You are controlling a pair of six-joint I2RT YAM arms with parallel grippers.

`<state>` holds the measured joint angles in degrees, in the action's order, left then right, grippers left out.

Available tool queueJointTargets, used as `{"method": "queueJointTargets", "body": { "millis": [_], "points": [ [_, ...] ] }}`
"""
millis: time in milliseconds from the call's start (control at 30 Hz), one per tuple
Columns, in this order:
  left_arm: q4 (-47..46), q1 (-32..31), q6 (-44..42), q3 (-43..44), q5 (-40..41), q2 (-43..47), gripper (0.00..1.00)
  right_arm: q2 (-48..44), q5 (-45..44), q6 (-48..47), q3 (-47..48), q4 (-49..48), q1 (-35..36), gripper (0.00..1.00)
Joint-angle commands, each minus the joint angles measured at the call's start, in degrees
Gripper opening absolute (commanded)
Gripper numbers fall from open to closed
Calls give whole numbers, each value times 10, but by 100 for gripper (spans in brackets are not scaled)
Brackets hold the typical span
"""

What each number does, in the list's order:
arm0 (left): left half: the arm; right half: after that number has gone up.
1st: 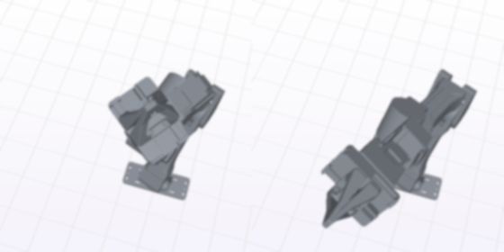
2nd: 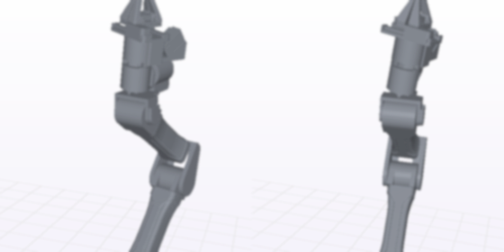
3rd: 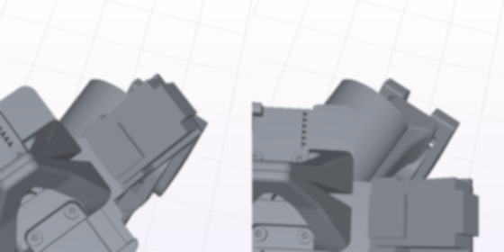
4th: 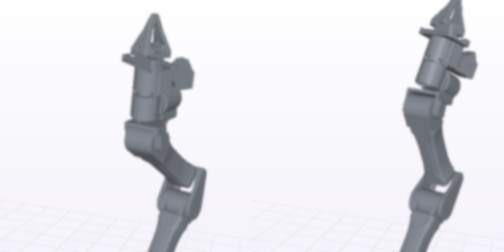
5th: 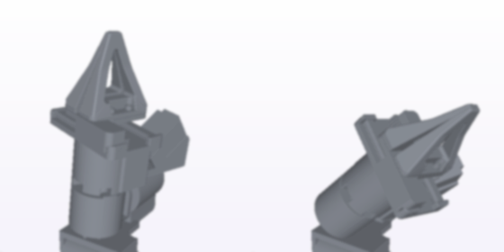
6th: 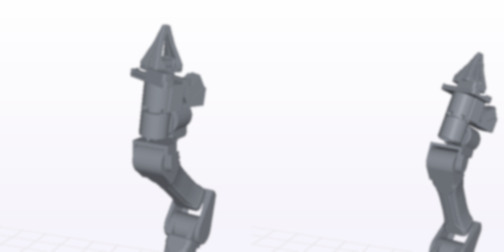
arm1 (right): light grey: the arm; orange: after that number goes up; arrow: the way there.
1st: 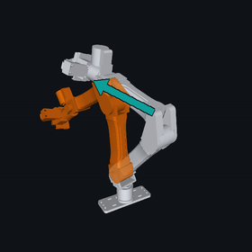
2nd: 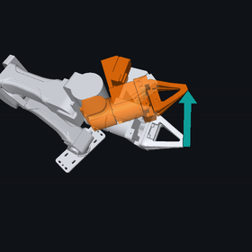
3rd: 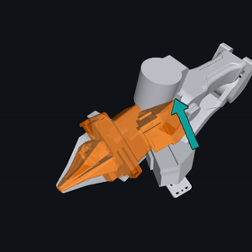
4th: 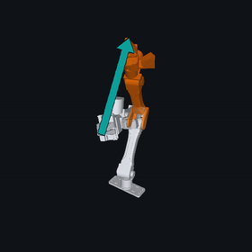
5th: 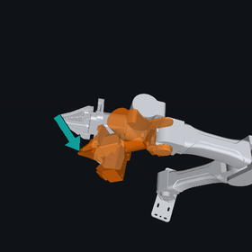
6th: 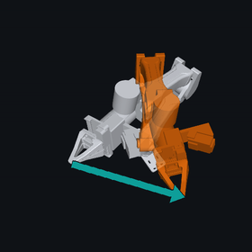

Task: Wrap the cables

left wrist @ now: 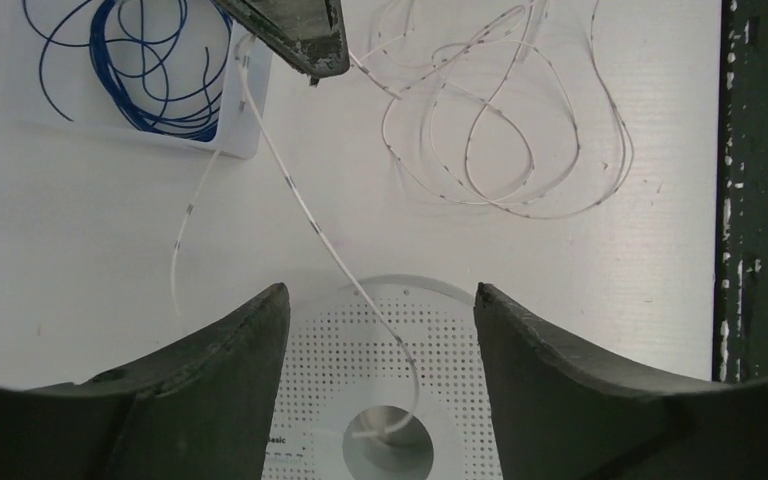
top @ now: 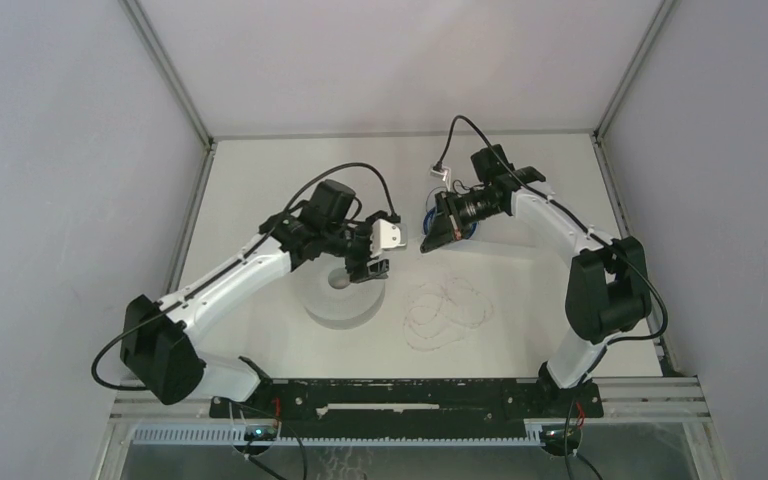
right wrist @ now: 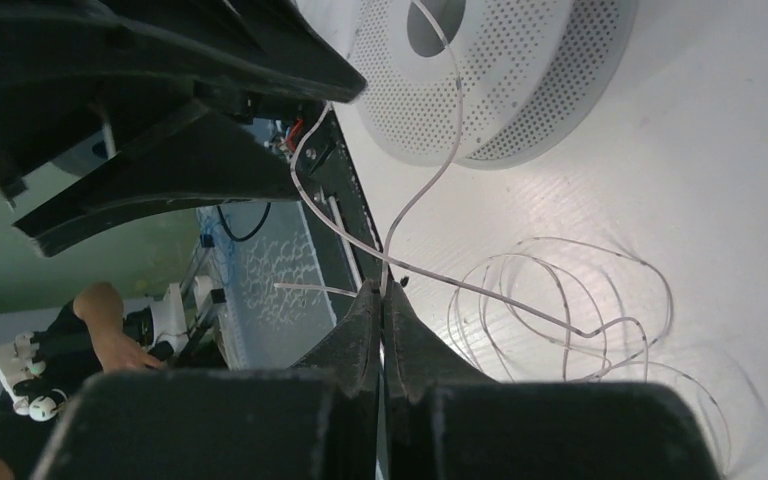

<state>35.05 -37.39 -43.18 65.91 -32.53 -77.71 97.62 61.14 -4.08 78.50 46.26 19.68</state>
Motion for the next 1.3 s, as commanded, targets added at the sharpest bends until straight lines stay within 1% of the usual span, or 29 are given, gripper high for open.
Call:
{"method": "queueJointTargets", "body": {
  "millis": [0, 33, 100, 133, 167, 233, 300, 367, 467, 533, 600, 667, 767, 833, 900, 967, 1033, 1067, 1133, 1167, 1267],
  "points": [
    [-20, -19, 11, 41, 19, -25, 66, -21, 36, -51, -3, 11, 2, 0],
    [-18, -22, 11, 42, 25, -32, 60, -24, 36, -57, -6, 14, 2, 0],
    [-2, -26, 7, 50, 30, -47, 40, -30, 34, -68, -14, 20, 3, 0],
    [12, -26, 7, 60, 31, -55, 28, -32, 30, -70, -18, 20, 4, 0],
    [31, -26, 6, 74, 32, -64, 19, -35, 22, -73, -22, 19, 3, 0],
    [86, -26, 7, 112, 26, -81, 7, -40, 2, -76, -30, 14, 3, 0],
    [144, -25, 11, 155, 4, -96, 1, -45, -22, -75, -37, 6, 5, 0],
    [201, -25, 21, 199, -32, -109, 0, -51, -40, -88, -40, 7, 11, 0],
    [259, -23, 51, 264, -92, -120, 0, -58, -66, -119, -40, 17, 26, 0],
    [277, -15, 88, 298, -135, -122, 0, -66, -83, -145, -39, 27, 37, 3],
    [269, 0, 138, 319, -186, -121, 0, -75, -97, -172, -39, 37, 46, 6],
    [220, 17, 218, 318, -238, -114, 0, -89, -96, -186, -38, 40, 53, 10],
    [92, 37, 383, 285, -284, -100, 0, -112, -84, -194, -35, 32, 53, 12],
    [-9, 46, 492, 250, -287, -92, 0, -127, -67, -199, -34, 27, 53, 6],
    [-71, 55, 580, 226, -279, -94, 0, -143, -53, -212, -33, 32, 53, 1],
    [-96, 69, 617, 217, -272, -105, 0, -156, -56, -225, -33, 46, 54, 0],
    [-142, 88, 683, 200, -278, -114, 0, -163, -73, -238, -33, 65, 52, 0],
    [-181, 92, 726, 185, -281, -116, 0, -164, -82, -241, -34, 73, 50, 0],
    [-266, 123, 801, 147, -289, -119, 0, -164, -90, -240, -40, 79, 39, 0],
    [-294, 131, 826, 140, -287, -120, 0, -164, -90, -238, -45, 79, 31, 0],
    [-311, 151, 836, 126, -269, -126, 0, -164, -93, -235, -60, 79, 8, 0]
  ]
}}
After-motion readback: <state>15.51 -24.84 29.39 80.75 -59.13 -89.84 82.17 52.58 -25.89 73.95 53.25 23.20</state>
